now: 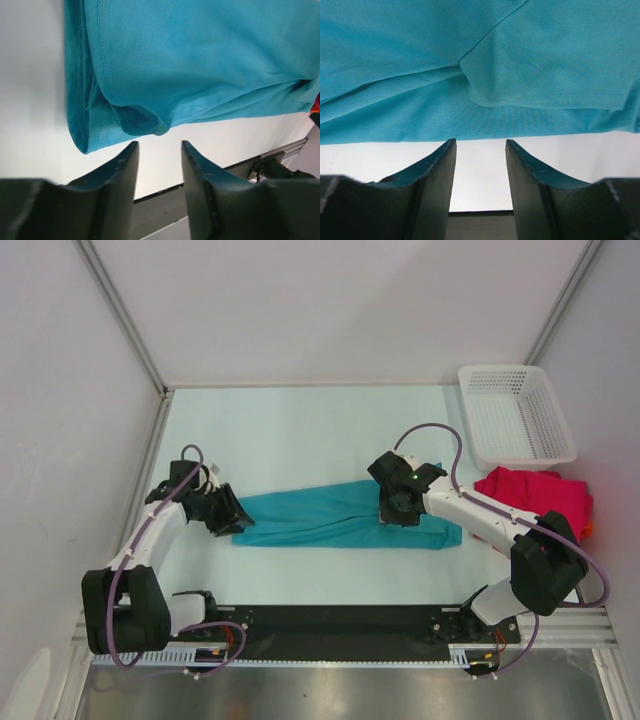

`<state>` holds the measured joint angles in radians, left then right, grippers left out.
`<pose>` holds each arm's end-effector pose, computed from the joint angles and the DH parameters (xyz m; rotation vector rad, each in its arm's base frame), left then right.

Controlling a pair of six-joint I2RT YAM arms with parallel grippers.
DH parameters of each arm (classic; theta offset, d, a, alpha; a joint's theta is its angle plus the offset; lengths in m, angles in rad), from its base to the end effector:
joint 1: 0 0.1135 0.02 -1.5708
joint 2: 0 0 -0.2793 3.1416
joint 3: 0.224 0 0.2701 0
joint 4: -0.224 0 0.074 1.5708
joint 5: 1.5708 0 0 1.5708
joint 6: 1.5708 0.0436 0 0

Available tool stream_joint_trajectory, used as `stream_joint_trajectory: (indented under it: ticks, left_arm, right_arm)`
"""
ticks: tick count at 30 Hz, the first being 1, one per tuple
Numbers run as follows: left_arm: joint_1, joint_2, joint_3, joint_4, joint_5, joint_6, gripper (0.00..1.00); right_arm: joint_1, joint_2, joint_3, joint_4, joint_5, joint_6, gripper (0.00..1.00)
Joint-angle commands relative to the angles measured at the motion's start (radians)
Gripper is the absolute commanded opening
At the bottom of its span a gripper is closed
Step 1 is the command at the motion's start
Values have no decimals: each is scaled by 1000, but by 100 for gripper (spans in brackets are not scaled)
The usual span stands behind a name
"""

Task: Fold and stack the t-shirts
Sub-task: Fold the other side of the tshirt into a rectangle

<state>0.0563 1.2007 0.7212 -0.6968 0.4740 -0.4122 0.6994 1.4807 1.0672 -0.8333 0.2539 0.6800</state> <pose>0.2244 -0.0073 0.2015 -0.5080 2.6993 -0.7493 0.2344 0.1829 0.2306 0.0305 2.7327 0.0151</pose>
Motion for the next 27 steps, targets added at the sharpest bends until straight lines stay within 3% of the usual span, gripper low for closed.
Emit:
stream_joint_trajectory:
  ticks: [1,6,10,11,20,27]
  left_arm:
    - [-7,33,-14,60,-3,-4,42]
    - [-6,71,-12,82,8,-5,36]
    - [-7,65,-9,74,11,0,10]
    - [-6,59,-5,69,14,3,0]
    - [-6,-73,53,-65,-34,18,0]
    - [-6,-171,9,-130,-86,18,0]
  right_arm:
    - [6,1,20,8,12,-3,49]
    - [5,-11,22,-7,24,-5,49]
    - [-6,-28,11,-10,25,-7,49]
    - [-5,-34,10,-10,24,-8,49]
    - [-31,-74,-10,-15,19,-26,49]
    - [-61,-103,-26,-10,4,-54,49]
